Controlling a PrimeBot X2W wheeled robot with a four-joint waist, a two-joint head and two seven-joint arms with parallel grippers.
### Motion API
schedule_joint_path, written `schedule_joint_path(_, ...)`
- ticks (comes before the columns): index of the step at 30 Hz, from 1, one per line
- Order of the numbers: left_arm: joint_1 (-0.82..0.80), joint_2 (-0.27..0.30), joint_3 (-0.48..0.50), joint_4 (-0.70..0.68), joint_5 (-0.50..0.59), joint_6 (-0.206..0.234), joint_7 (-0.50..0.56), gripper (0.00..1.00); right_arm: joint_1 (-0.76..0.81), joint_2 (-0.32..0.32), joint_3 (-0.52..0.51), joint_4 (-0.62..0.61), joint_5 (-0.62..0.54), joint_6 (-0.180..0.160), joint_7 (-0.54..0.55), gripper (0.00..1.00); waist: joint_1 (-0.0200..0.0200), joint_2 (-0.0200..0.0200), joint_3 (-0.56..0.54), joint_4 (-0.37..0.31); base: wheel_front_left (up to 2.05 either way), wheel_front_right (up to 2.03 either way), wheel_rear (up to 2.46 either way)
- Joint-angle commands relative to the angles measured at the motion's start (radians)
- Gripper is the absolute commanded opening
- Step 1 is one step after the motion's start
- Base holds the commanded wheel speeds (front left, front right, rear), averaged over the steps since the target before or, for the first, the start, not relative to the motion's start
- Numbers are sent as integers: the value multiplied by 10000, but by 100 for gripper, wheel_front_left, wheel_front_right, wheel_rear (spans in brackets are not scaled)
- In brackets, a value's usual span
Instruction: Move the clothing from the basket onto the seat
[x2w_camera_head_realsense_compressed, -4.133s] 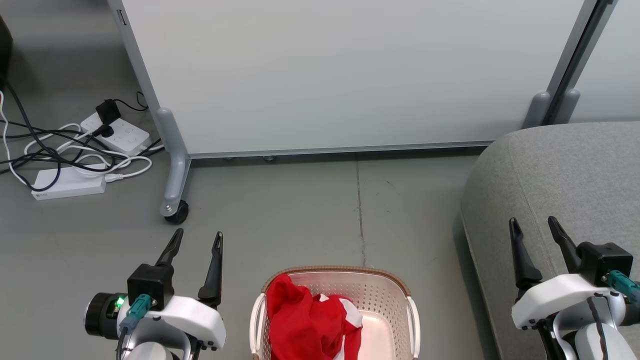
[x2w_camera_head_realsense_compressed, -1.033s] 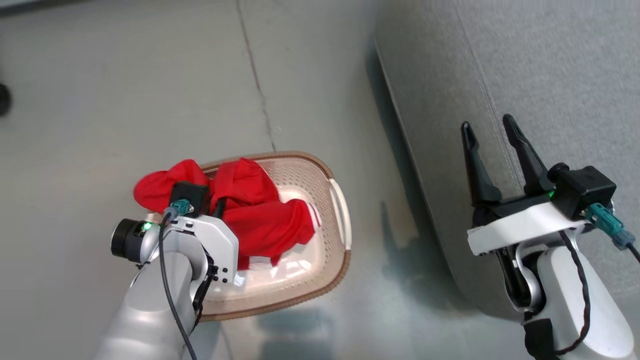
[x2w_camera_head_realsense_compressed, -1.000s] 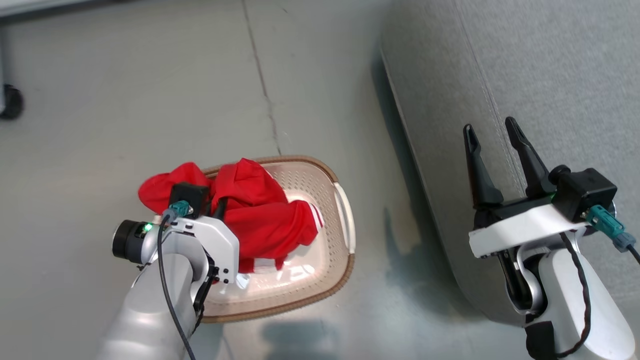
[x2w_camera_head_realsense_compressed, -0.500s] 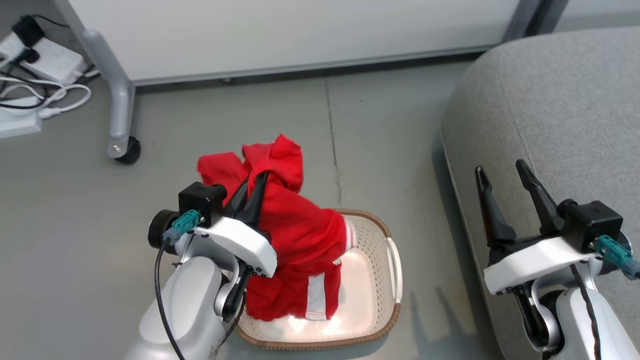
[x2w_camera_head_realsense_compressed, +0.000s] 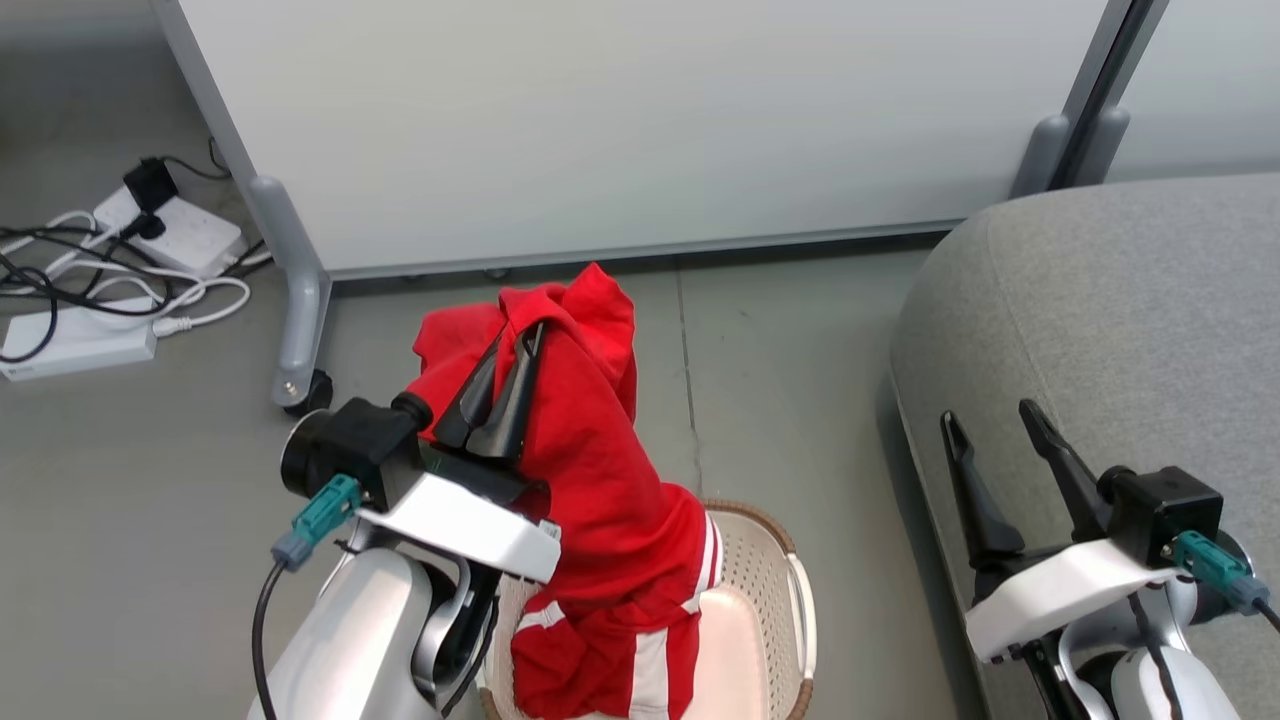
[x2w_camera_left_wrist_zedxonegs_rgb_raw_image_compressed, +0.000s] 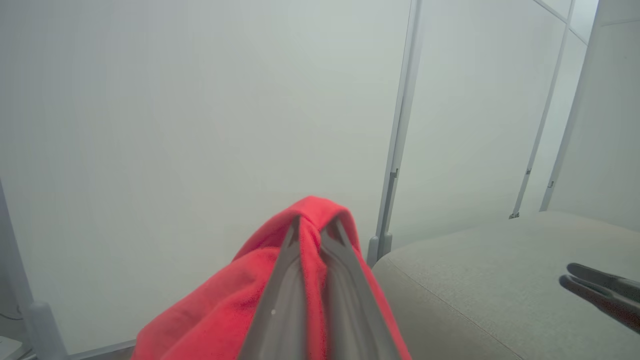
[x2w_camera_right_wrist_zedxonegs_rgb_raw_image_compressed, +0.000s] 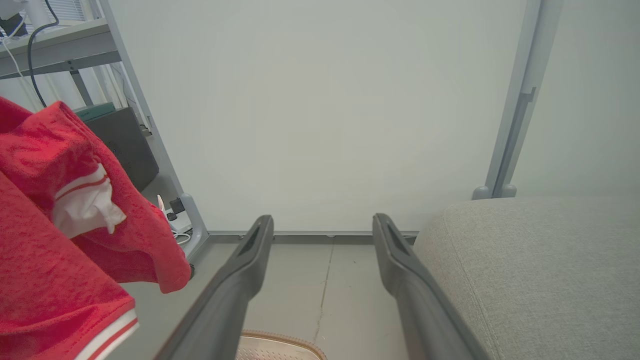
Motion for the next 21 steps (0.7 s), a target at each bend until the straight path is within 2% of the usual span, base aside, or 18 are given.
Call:
schedule_joint_path(1,227,75,-4,-253,24,76,-14,0,208,-15,-11,-23,-37,10,79,100,0,-1,-316,-33,0,0,0)
schedule_joint_path(11,1114,379,-75,-1938,47,432,292,0,733,30,80,-342,-13,10,344,100,0,-1,-777,-208,0,0,0)
schedule_joint_path(21,1590,576,-138,-2564,-2,621,503,0,939,67,95,-359,74,9,390,100,0,-1,-884,-301,0,0,0)
